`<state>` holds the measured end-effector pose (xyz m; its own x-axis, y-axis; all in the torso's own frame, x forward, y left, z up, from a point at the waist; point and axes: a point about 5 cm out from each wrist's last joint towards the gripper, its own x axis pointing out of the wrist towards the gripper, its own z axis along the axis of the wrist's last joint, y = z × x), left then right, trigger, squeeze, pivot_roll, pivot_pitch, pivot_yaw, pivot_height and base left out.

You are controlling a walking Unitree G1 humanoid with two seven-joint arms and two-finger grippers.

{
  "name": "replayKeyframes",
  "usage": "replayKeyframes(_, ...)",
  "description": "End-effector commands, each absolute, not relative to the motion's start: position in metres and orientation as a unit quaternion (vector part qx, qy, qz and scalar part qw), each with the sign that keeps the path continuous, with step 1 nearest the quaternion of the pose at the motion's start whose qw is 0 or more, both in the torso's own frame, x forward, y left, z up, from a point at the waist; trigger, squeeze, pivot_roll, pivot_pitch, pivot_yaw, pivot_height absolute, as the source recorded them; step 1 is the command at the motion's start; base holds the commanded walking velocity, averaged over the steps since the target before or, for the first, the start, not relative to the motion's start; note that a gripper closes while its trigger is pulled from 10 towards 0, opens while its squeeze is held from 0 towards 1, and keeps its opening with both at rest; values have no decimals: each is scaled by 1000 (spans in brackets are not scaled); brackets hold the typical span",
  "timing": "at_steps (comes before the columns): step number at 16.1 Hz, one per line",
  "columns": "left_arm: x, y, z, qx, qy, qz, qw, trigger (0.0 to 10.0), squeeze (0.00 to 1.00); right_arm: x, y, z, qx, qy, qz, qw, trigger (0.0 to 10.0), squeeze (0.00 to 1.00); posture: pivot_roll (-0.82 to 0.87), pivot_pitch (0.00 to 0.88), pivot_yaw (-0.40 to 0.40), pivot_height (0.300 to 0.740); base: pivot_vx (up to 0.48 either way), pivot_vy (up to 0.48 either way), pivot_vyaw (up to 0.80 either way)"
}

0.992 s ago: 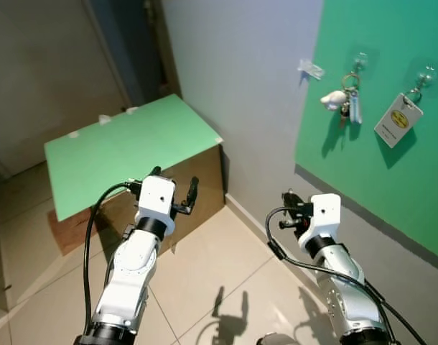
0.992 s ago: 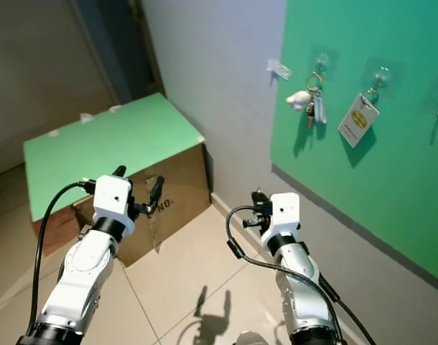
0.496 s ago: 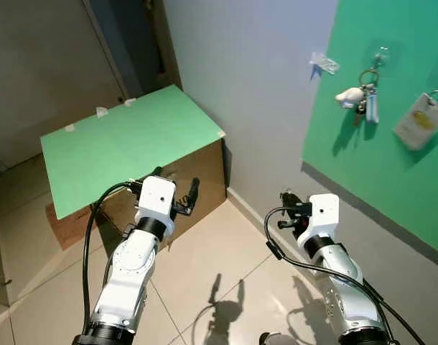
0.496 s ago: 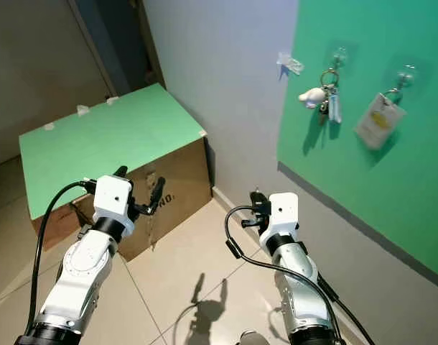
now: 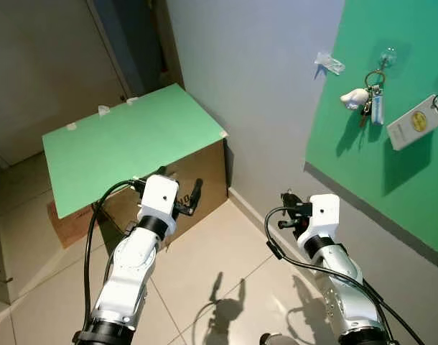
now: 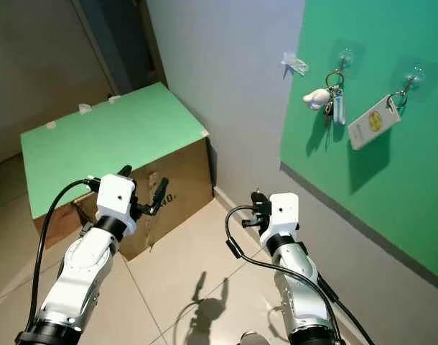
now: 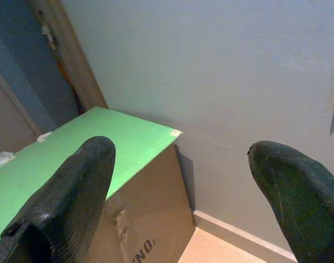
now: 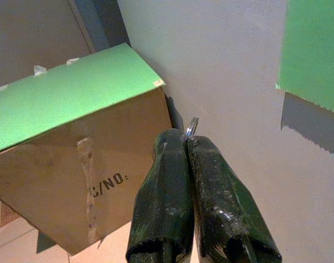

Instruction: Hang keys on a hook

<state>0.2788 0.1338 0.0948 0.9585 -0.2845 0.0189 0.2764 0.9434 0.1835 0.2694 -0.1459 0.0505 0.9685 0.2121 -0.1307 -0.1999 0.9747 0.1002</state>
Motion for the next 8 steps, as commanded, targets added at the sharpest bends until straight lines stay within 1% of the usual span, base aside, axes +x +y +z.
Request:
replayKeyframes(1,281,138,95,95,-20,-144,985,10000,0,270,-140,51,49,71,112,990,0,0,-200,11,136,740,0,480,-788)
replayKeyframes(8,281,134,94,94,-19,-156,983,10000,0,270,-140,50,48,72,114,990,0,0,-204,7,136,740,0,480,-781)
